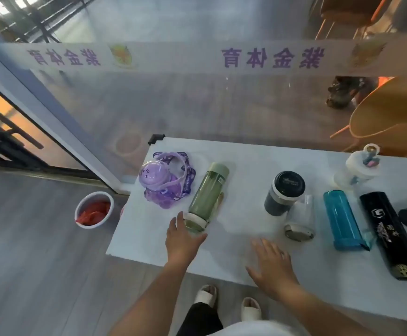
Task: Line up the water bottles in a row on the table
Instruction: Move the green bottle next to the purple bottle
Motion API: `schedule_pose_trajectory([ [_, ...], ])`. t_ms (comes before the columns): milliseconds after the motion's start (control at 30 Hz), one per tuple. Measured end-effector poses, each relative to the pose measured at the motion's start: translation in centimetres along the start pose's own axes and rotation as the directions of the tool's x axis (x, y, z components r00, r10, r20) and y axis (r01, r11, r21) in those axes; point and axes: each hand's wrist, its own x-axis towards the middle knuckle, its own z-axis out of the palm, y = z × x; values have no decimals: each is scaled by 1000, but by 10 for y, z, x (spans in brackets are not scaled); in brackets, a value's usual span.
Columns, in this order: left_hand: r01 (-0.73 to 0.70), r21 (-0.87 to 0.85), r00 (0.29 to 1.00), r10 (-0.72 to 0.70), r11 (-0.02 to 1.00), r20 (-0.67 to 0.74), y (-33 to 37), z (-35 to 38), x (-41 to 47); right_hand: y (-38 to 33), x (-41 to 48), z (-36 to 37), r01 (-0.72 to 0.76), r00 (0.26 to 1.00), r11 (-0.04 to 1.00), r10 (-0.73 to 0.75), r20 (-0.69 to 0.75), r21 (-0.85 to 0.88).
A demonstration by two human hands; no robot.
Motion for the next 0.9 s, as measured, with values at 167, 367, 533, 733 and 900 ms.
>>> schedule_pose_trajectory([
  [167, 93, -235, 995, -84, 967, 48, -3, 6, 28, -11, 4, -5, -22, 1000, 997, 21, -11, -80],
  [367, 58, -309, 997, -42, 949, 58, 2, 1, 33, -16, 7, -5, -51, 998, 994, 53, 16, -101],
  [533, -16, -295, 999, 27, 955, 32, 11, -17, 22, -19, 11, -6, -70, 997, 993, 71, 1, -97],
  [733, -270, -161, 961, 255, 949, -110, 37, -53, 8, -17, 16, -6, -78, 997, 996, 78, -8, -42],
  [900, -364, -59, 930, 359, 929, -80, 94, -99, 18, -14, 15, -1, -91, 996, 996, 91, 12, -4],
])
